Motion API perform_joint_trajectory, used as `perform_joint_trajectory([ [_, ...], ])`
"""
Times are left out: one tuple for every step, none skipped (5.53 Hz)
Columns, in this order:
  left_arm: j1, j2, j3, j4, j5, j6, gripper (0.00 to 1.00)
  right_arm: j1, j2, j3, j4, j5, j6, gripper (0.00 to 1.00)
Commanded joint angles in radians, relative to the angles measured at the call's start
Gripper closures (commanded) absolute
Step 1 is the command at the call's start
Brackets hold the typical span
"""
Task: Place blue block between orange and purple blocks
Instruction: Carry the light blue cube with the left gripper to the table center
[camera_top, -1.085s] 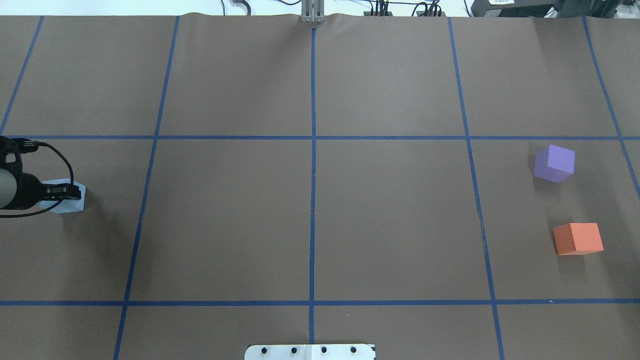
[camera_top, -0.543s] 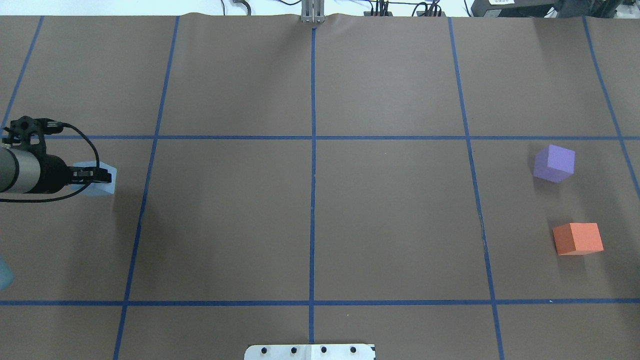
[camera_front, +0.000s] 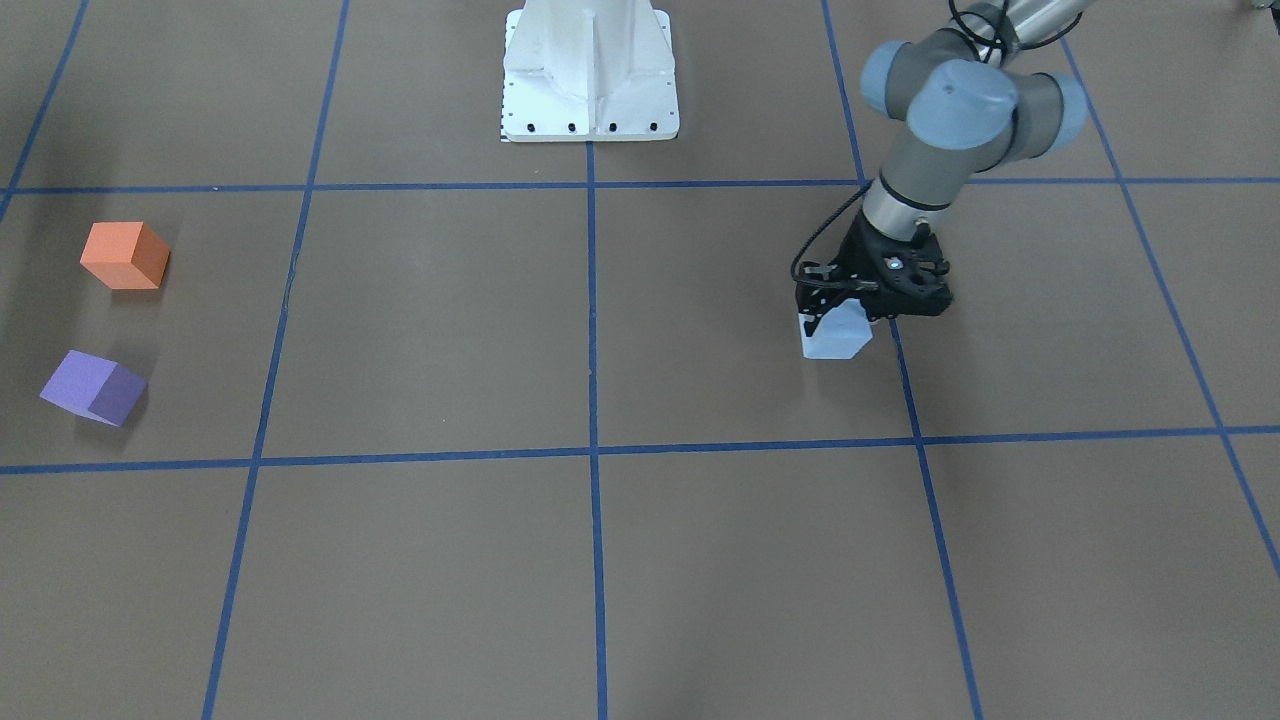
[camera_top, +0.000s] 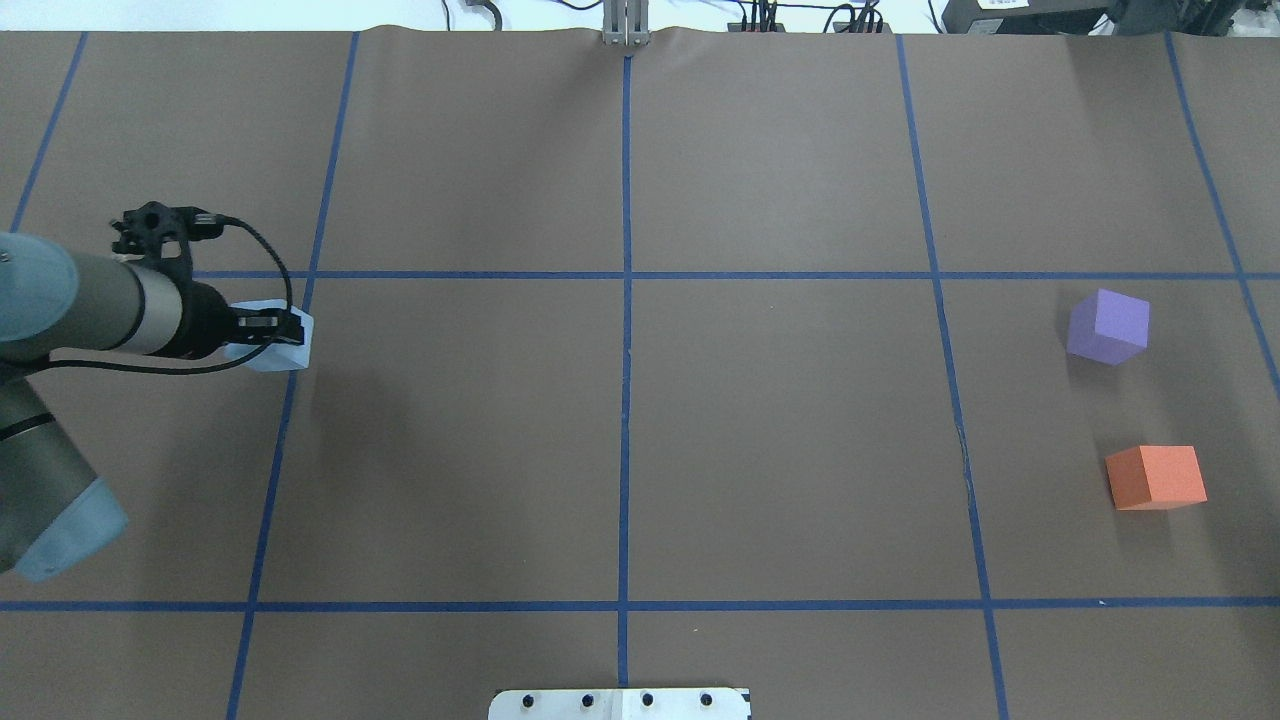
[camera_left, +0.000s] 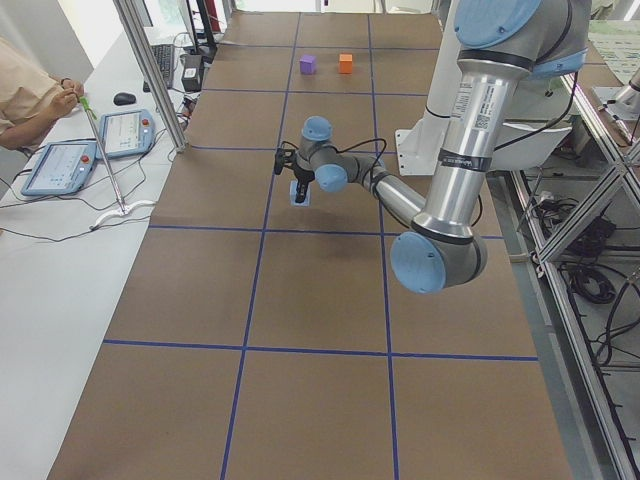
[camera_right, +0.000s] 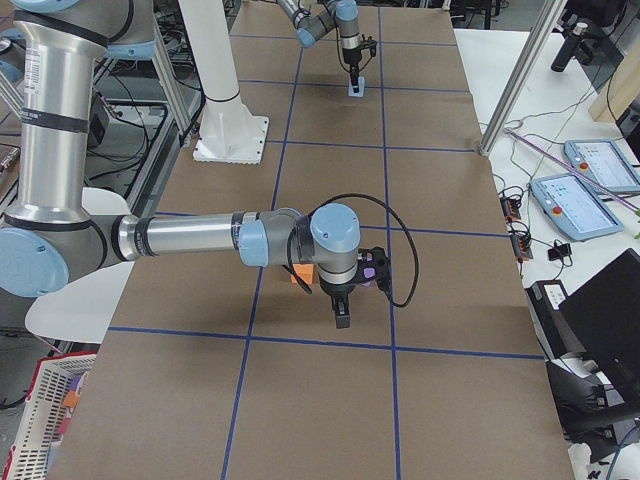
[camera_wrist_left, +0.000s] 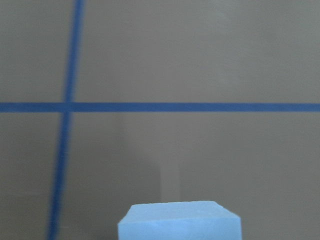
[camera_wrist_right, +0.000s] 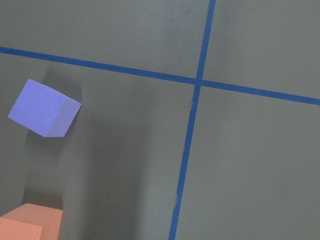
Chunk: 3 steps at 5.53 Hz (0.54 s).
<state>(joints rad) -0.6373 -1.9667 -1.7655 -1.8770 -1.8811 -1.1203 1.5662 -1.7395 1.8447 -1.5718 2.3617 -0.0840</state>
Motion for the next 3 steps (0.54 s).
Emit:
perform_joint_trajectory([
  [0.115,-0.259,0.132,0.119,0.037,-0.12,1.0,0.0,0.0,-0.001,0.001,0.007,0.007,0.0],
  [0.163,-0.399,0.281,0.118,0.127,-0.136,1.0,0.0,0.0,0.001,0.001,0.007,0.004,0.0],
  [0.179,-0.473,0.364,0.113,0.131,-0.136,1.0,0.0,0.0,0.001,0.003,0.007,0.004,0.0],
])
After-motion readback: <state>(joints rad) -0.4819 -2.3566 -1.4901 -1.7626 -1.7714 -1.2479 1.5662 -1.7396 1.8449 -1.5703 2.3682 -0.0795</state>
